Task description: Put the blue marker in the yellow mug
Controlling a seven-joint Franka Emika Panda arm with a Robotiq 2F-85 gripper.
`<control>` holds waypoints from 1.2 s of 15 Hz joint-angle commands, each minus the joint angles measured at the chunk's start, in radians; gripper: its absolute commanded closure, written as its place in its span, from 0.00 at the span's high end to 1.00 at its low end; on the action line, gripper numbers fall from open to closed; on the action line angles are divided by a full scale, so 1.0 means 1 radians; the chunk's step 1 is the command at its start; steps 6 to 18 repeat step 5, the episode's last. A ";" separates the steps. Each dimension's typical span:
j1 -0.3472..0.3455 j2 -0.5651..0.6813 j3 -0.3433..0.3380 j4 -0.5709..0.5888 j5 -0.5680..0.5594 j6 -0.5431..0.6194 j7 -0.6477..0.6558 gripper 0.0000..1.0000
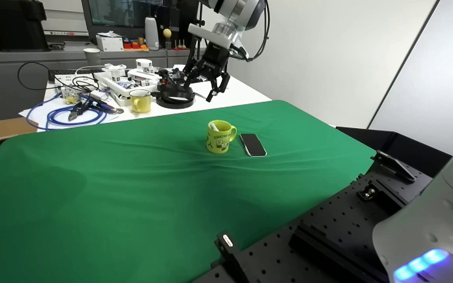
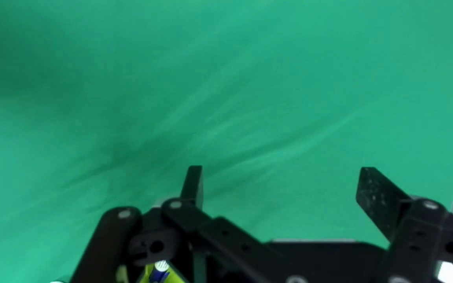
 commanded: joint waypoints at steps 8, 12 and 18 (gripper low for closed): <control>0.002 -0.056 0.008 -0.055 -0.027 0.004 0.008 1.00; 0.002 -0.056 0.008 -0.055 -0.027 0.004 0.008 1.00; 0.002 -0.056 0.008 -0.055 -0.027 0.004 0.008 1.00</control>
